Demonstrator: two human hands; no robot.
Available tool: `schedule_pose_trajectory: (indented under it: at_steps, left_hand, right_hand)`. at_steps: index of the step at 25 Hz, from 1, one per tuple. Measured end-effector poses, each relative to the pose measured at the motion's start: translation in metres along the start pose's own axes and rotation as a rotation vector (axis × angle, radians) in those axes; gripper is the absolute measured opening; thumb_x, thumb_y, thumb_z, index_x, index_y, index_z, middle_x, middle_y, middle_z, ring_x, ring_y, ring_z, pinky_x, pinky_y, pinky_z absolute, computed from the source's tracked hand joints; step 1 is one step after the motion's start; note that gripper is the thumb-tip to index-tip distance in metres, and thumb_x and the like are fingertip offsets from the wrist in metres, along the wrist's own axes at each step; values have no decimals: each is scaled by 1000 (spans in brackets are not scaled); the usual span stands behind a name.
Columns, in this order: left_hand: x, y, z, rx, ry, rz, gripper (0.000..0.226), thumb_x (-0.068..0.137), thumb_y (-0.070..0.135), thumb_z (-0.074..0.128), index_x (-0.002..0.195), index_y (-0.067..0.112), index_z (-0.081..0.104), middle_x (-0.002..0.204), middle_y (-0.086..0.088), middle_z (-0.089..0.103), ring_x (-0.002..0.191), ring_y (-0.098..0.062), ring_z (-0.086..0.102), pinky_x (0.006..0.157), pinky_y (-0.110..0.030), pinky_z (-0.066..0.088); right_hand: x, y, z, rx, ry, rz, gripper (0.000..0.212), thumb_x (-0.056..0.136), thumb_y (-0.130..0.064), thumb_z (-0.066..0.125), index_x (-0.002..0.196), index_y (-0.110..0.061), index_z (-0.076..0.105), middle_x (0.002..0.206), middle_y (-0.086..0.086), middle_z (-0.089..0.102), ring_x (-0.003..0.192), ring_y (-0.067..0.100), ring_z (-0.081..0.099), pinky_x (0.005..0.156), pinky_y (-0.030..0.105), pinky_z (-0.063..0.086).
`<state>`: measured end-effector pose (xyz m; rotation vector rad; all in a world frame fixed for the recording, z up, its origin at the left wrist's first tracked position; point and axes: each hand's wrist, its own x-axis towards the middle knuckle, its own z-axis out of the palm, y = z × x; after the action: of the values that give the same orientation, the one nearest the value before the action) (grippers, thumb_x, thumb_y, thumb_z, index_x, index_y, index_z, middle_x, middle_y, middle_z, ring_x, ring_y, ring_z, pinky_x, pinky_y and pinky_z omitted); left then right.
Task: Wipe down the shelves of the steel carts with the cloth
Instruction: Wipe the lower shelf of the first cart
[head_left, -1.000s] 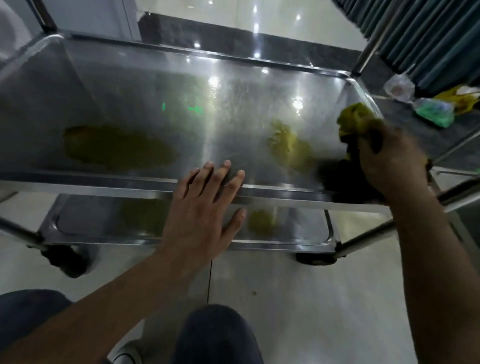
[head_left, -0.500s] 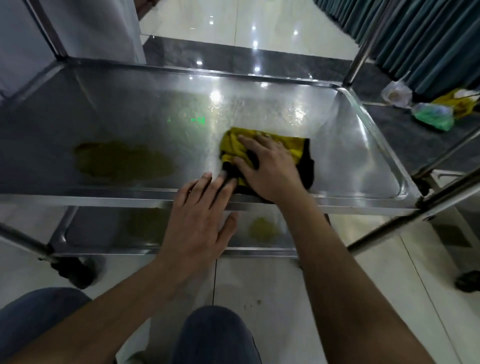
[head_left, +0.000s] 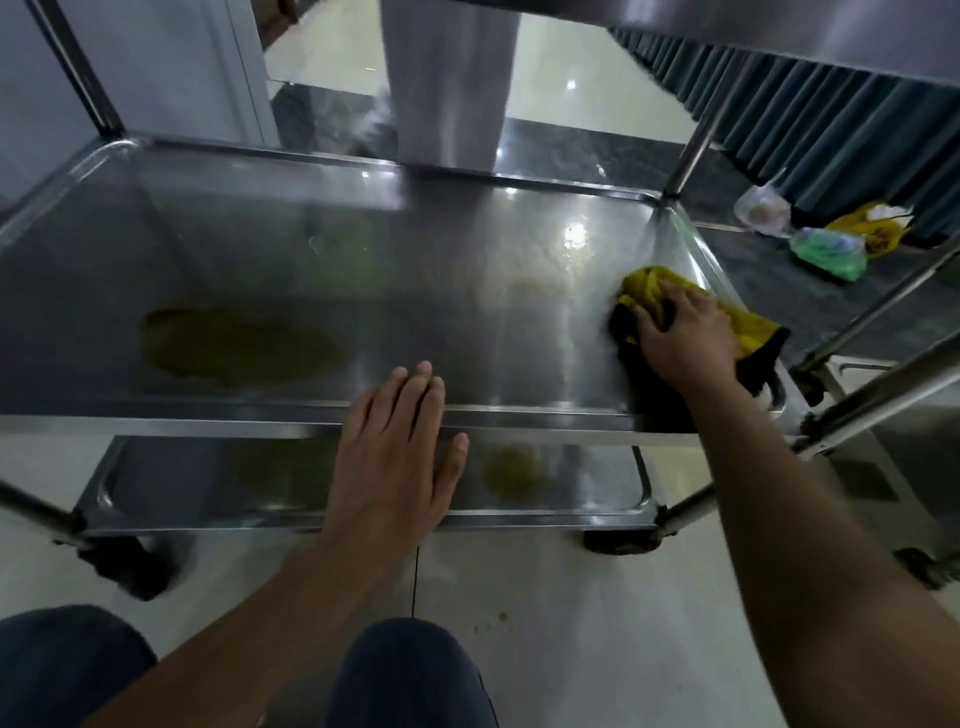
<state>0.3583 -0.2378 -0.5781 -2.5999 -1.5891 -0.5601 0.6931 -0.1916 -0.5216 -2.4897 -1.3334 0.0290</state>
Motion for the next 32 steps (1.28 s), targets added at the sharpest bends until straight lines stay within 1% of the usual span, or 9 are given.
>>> schedule_pose_trajectory:
  at_steps: [6, 9, 12, 16, 18, 22, 26, 29, 32]
  left_hand:
    - [-3, -6, -7, 5, -4, 17, 61, 105, 45, 23, 144, 6, 50, 152, -14, 49, 142, -32, 43, 118, -48, 31]
    - [-4, -8, -7, -8, 23, 45, 59, 105, 41, 24, 142, 6, 53, 150, -15, 51, 140, -33, 47, 116, -49, 35]
    - [-5, -6, -8, -32, 26, 56, 57, 105, 41, 25, 141, 7, 54, 149, -14, 52, 139, -32, 48, 116, -48, 35]
    - [-7, -4, -8, -113, 14, 55, 56, 105, 41, 26, 142, 9, 52, 152, -11, 50, 142, -29, 45, 119, -46, 32]
    - [-9, -3, -9, -140, 17, 40, 52, 105, 38, 30, 143, 9, 52, 153, -11, 48, 143, -28, 44, 118, -48, 34]
    - [-9, -3, -19, -148, 22, 42, 44, 105, 29, 43, 142, 7, 54, 152, -11, 49, 141, -28, 45, 117, -46, 33]
    - [-6, -26, -42, -388, -25, 90, 45, 105, 30, 42, 146, 12, 51, 156, -8, 43, 137, -24, 46, 117, -37, 33]
    - [-6, -115, -69, -173, 175, -154, 48, 103, 29, 40, 147, 12, 48, 155, -17, 41, 135, -37, 46, 112, -46, 37]
    - [-33, -218, -95, 85, 67, -608, 64, 104, 43, 32, 156, 7, 31, 159, -32, 26, 147, -48, 25, 121, -57, 22]
  right_hand:
    - [-63, -133, 45, 133, -157, -556, 53, 97, -54, 54, 146, -36, 50, 157, 4, 44, 145, 27, 37, 121, 38, 22]
    - [-48, -101, 37, 160, -126, -496, 53, 98, -50, 53, 148, -36, 47, 159, 2, 41, 146, 26, 37, 121, 39, 23]
    - [-14, -19, 16, 78, 21, -191, 52, 99, -44, 54, 146, -23, 52, 153, 12, 48, 140, 33, 43, 118, 41, 31]
    - [2, 40, -3, -16, 58, 85, 57, 99, -46, 48, 149, -19, 47, 154, 21, 42, 142, 40, 37, 121, 48, 24]
    - [-8, 17, 0, -25, 52, 53, 58, 99, -46, 49, 149, -19, 47, 153, 24, 43, 142, 41, 37, 121, 49, 25]
    - [-52, -68, 23, 55, -24, -311, 54, 97, -49, 53, 148, -30, 49, 155, 12, 45, 142, 36, 40, 121, 47, 27]
    - [-78, -118, 41, 129, -64, -451, 54, 99, -53, 49, 151, -35, 44, 160, 6, 40, 147, 30, 35, 124, 44, 19]
    - [-78, -119, 39, 134, -74, -438, 53, 101, -51, 48, 151, -34, 43, 160, 6, 39, 147, 30, 34, 124, 45, 21]
    - [-80, -121, 38, 157, -65, -459, 52, 101, -45, 50, 150, -31, 46, 157, 9, 43, 145, 32, 36, 122, 48, 27]
